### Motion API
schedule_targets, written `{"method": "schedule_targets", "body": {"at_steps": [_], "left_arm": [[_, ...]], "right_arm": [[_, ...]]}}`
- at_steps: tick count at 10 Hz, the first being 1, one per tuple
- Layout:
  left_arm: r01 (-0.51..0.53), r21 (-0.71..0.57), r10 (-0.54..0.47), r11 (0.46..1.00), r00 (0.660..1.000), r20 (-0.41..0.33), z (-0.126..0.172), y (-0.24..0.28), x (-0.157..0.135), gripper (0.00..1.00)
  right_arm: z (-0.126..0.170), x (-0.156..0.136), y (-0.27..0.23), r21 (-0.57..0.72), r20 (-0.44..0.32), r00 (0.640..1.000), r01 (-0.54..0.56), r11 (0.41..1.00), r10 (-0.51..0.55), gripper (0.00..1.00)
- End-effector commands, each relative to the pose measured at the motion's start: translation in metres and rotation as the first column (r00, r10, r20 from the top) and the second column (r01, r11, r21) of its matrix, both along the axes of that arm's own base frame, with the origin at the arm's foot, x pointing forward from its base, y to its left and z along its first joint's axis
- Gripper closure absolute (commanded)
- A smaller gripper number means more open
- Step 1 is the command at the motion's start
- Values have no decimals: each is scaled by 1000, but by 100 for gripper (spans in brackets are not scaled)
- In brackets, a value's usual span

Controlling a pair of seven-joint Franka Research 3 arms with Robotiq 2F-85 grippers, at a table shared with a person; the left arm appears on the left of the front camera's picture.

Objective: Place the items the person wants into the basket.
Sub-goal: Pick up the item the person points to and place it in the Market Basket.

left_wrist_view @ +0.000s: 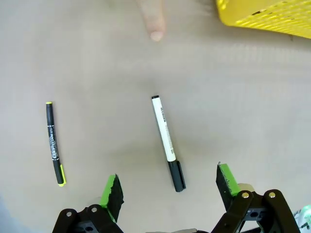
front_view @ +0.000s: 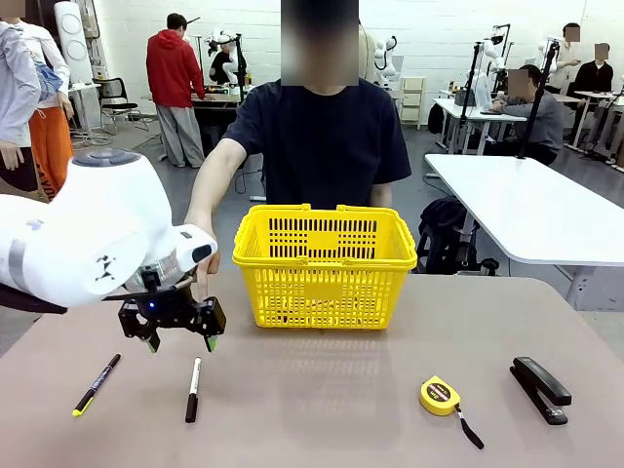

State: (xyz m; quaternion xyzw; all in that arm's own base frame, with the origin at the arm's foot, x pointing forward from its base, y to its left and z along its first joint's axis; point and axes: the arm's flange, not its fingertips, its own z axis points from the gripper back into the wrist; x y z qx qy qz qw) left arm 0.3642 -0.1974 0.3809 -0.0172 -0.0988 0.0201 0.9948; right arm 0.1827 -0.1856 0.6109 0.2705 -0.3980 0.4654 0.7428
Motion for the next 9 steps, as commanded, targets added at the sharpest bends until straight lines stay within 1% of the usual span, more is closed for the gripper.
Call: {"method": "schedule_targets", "body": {"at_steps": [1,2,3,5,6,9], "left_arm": [[-59,60,60,996,998,-22,-26,-9,8,0],[-76,80,78,994,997,-16,-34,-13,7,0],[-81,81,83,993,996,-29,-39,-15,10,0],[-86,36,88,996,995,-52,-50,-16,19,0],[-91,20,92,996,995,-48,-56,-18,20,0],[-97,25,98,995,993,-69,-68,-18,28,0]], "right_arm": [[1,2,1,27,19,1000,-14,1000,14,0],[1,2,1,27,19,1000,-14,1000,14,0],[1,2,1,27,19,1000,-14,1000,14,0],[1,2,1,27,19,1000,-14,1000,14,0],[1,2,1,27,19,1000,-14,1000,14,0],[1,2,1,27,19,1000,-14,1000,14,0]]}}
